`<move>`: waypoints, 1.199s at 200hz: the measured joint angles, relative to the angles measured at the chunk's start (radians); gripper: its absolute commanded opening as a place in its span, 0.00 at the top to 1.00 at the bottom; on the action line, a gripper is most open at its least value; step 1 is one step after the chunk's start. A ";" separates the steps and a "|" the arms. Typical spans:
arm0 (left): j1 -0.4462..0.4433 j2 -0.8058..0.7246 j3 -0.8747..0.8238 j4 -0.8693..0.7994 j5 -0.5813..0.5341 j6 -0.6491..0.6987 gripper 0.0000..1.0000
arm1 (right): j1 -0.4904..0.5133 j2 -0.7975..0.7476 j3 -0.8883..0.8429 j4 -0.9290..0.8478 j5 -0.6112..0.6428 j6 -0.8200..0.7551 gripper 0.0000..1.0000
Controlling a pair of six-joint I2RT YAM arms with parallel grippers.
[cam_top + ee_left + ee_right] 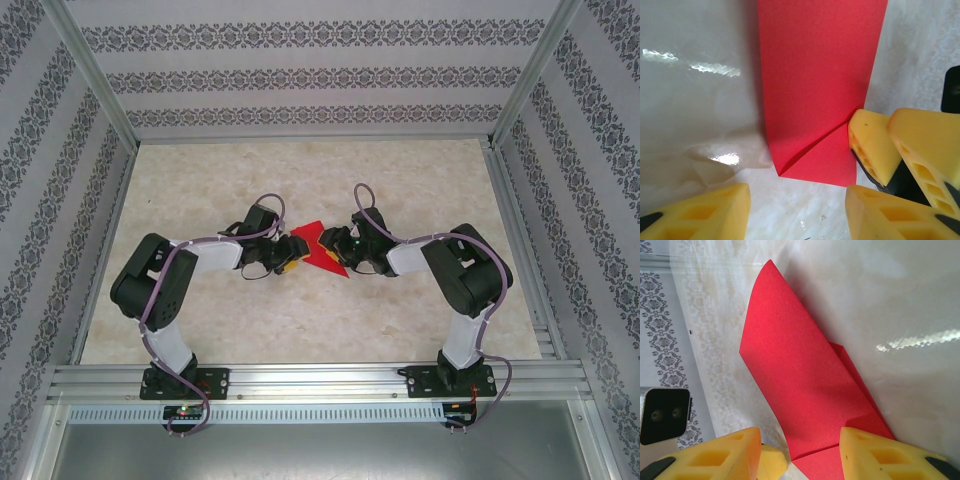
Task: Fold a paper plane with a square sheet of paper (pick it up from the middle)
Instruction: Turn over the paper at the center of the table.
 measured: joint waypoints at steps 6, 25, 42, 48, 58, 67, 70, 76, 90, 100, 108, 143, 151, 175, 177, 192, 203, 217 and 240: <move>-0.001 0.004 0.001 0.002 0.003 -0.001 0.50 | 0.000 0.001 0.000 0.001 -0.001 0.000 0.54; -0.005 0.013 0.006 0.007 0.012 -0.004 0.53 | -0.003 0.003 0.000 0.003 -0.008 0.000 0.54; -0.005 0.019 0.016 0.011 0.016 -0.005 0.54 | -0.007 0.006 0.000 0.007 -0.019 0.002 0.54; -0.006 0.023 0.022 0.014 0.017 -0.005 0.54 | -0.007 0.006 0.000 0.009 -0.020 0.002 0.54; -0.006 0.029 0.030 0.018 0.018 -0.005 0.54 | -0.007 0.006 -0.001 0.010 -0.022 0.002 0.54; -0.008 0.036 0.035 0.025 0.020 -0.006 0.55 | -0.009 0.006 -0.003 0.014 -0.022 0.003 0.54; -0.008 0.038 0.035 0.029 0.021 -0.006 0.55 | -0.009 0.006 -0.004 0.016 -0.023 0.003 0.54; -0.009 0.043 0.035 0.035 0.022 -0.008 0.55 | -0.010 0.007 -0.005 0.018 -0.025 0.003 0.54; -0.009 0.055 0.035 0.049 0.025 -0.016 0.55 | -0.012 0.008 -0.005 0.021 -0.031 0.004 0.54; -0.009 0.061 0.035 0.054 0.028 -0.021 0.55 | -0.013 0.008 -0.005 0.022 -0.033 0.004 0.54; -0.009 0.062 0.035 0.056 0.029 -0.024 0.55 | -0.013 0.008 -0.006 0.024 -0.034 0.003 0.54; -0.009 0.060 0.034 0.057 0.013 -0.026 0.52 | -0.013 0.008 -0.010 0.032 -0.034 0.003 0.54; -0.009 0.057 0.034 0.054 0.005 -0.026 0.51 | -0.013 0.008 -0.011 0.032 -0.034 0.003 0.54; -0.009 0.039 0.034 0.043 -0.016 -0.024 0.51 | -0.013 0.008 -0.011 0.032 -0.034 0.003 0.54; -0.009 0.038 0.034 0.043 -0.018 -0.025 0.51 | -0.013 0.008 -0.011 0.032 -0.034 0.003 0.54; -0.010 0.036 0.031 0.043 -0.021 -0.025 0.51 | -0.013 0.008 -0.011 0.032 -0.034 0.003 0.54; -0.010 0.036 0.027 0.043 -0.022 -0.025 0.51 | -0.013 0.008 -0.011 0.032 -0.034 0.003 0.54; -0.010 0.036 0.023 0.043 -0.022 -0.025 0.51 | -0.013 0.008 -0.011 0.032 -0.034 0.003 0.54; -0.010 0.036 0.021 0.043 -0.022 -0.025 0.51 | -0.013 0.008 -0.011 0.032 -0.034 0.003 0.54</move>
